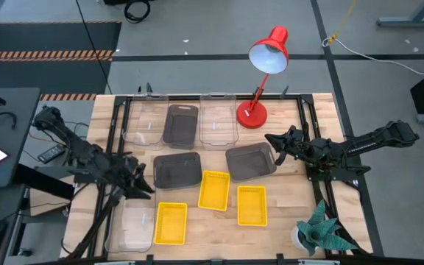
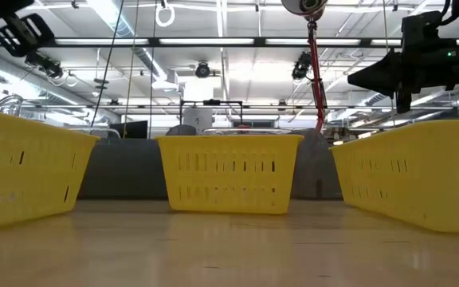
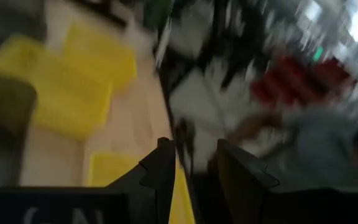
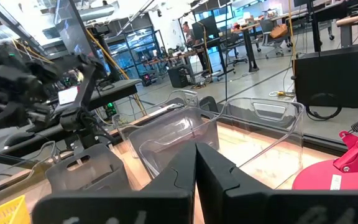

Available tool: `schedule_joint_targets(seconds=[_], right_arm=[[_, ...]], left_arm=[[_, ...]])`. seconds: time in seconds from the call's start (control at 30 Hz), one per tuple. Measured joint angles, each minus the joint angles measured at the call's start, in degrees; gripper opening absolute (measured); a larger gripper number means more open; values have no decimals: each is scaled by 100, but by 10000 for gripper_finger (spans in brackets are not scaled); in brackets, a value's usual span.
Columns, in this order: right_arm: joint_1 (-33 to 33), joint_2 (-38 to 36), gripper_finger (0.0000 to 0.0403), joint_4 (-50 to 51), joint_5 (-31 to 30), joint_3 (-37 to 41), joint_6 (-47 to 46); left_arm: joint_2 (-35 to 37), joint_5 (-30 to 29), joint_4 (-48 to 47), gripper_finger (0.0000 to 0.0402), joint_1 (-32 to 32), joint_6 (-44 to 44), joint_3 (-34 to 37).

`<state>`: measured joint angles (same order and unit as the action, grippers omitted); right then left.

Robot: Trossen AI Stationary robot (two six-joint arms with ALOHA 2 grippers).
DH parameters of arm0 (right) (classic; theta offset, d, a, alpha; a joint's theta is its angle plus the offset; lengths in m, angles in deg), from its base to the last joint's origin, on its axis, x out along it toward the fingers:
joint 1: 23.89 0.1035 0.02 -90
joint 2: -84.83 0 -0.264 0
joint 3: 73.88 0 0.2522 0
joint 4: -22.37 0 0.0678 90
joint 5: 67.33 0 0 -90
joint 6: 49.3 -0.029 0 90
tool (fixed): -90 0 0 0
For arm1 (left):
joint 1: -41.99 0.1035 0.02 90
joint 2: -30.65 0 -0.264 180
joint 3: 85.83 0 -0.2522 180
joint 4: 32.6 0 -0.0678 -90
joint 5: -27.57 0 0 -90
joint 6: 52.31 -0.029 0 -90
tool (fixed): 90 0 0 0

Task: Stack baskets by color
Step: Stack the bottom transparent bin on top of the top left transparent bin

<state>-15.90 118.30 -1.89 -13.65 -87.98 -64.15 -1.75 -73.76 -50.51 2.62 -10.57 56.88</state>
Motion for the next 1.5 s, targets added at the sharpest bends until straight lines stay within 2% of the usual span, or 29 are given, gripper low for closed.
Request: schedule_joint_targets(seconds=[0.2,0.5,0.77,0.9,1.13,1.37,1.5], right_arm=[[0,-1,13,-1,0,-1,0],[0,-2,13,-2,-1,0,0],[0,-2,13,-2,0,0,0],[0,-2,13,-2,0,-2,0],[0,-2,13,-2,0,0,0],[0,-2,13,-2,0,0,0],[0,-2,13,-2,-1,0,0]], left_arm=[[-1519,748,-391,125,-372,726,-1050],[-3509,632,-3164,125,-841,2035,-3076],[-4840,717,-4794,125,-1270,2966,-4629],[-5320,784,-5330,125,-1507,3511,-5155],[-5879,878,-5374,125,-1937,4582,-5592],[-6030,1147,-5353,125,-2203,5690,-5822],[-6028,1363,-5337,125,-2241,5987,-5833]])
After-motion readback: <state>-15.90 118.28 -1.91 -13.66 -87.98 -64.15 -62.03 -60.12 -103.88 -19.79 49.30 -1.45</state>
